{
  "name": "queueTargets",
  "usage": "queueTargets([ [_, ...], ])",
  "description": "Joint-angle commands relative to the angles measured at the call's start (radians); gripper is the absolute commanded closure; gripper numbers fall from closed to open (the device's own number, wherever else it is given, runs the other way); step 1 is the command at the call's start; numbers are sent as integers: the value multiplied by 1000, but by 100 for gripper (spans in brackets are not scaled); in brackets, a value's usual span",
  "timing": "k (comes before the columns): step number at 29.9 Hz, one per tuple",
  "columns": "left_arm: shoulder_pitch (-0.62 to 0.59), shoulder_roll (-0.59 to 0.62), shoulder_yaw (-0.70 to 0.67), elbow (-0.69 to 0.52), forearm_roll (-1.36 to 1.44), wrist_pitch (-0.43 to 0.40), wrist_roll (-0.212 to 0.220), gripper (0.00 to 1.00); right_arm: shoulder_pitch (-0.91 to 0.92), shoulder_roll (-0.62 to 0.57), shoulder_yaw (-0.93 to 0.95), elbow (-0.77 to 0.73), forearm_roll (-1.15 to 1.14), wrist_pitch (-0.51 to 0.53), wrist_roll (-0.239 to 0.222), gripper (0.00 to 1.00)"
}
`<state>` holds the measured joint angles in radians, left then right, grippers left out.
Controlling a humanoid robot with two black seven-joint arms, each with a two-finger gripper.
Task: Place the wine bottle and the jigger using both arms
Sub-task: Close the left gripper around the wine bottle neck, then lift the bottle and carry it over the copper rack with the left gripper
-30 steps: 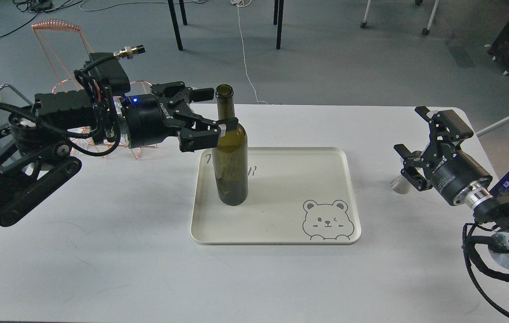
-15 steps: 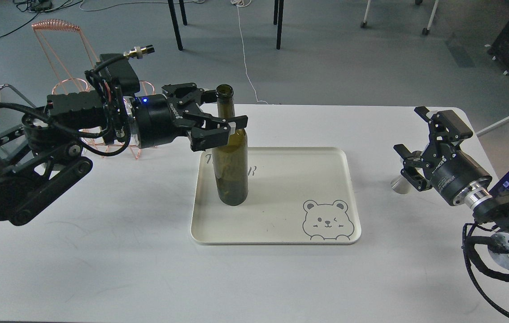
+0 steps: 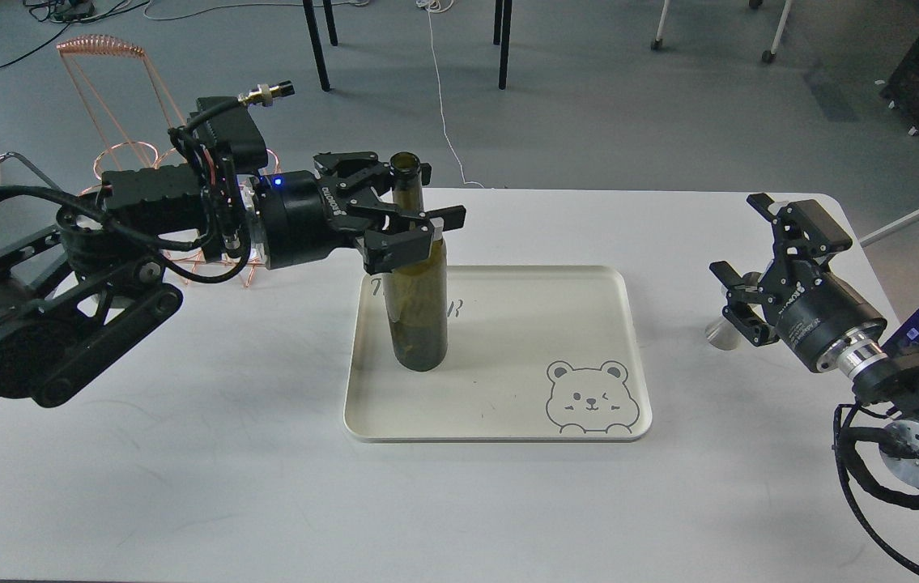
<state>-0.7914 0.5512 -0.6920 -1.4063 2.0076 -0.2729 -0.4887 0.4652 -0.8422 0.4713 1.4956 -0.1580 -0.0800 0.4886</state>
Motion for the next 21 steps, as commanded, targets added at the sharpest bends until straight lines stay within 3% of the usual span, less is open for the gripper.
queueTargets([
  [1, -9, -2, 0, 0, 0, 0, 0, 35, 0, -2, 1, 0, 0, 0, 0, 1],
  [3, -9, -2, 2, 0, 0, 0, 0, 40, 0, -2, 1, 0, 0, 0, 0, 1],
  [7, -9, 4, 12, 0, 5, 1, 0, 60, 0, -5, 3, 0, 0, 0, 0, 1],
  [12, -8, 9, 15, -2, 5, 6, 0, 65, 0, -3, 3, 0, 0, -4, 0, 1],
  [18, -9, 12, 14, -2, 8, 11, 0, 87, 0, -2, 3, 0, 0, -11, 0, 1],
  [21, -15, 16, 11, -3, 8, 11, 0, 89, 0, 0, 3, 0, 0, -12, 0, 1],
])
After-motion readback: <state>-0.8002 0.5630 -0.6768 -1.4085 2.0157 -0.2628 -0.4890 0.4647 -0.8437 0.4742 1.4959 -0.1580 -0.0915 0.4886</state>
